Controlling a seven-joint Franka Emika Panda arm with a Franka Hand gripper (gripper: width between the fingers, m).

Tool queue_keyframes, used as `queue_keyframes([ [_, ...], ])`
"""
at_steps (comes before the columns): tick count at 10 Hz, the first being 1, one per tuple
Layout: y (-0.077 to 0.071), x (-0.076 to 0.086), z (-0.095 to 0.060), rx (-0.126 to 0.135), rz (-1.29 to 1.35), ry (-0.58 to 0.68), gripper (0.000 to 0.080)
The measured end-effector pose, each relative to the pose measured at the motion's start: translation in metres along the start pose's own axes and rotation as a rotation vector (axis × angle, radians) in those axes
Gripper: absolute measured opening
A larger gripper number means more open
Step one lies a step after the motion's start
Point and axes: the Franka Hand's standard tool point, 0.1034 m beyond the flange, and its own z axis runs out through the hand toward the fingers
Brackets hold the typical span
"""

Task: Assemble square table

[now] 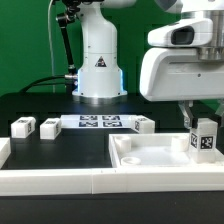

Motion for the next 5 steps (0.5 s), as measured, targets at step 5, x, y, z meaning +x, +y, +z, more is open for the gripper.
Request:
queue_keyframes([
  [5, 0.0041, 0.0004, 0.0008, 0.005, 0.52, 0.014, 0.0288],
])
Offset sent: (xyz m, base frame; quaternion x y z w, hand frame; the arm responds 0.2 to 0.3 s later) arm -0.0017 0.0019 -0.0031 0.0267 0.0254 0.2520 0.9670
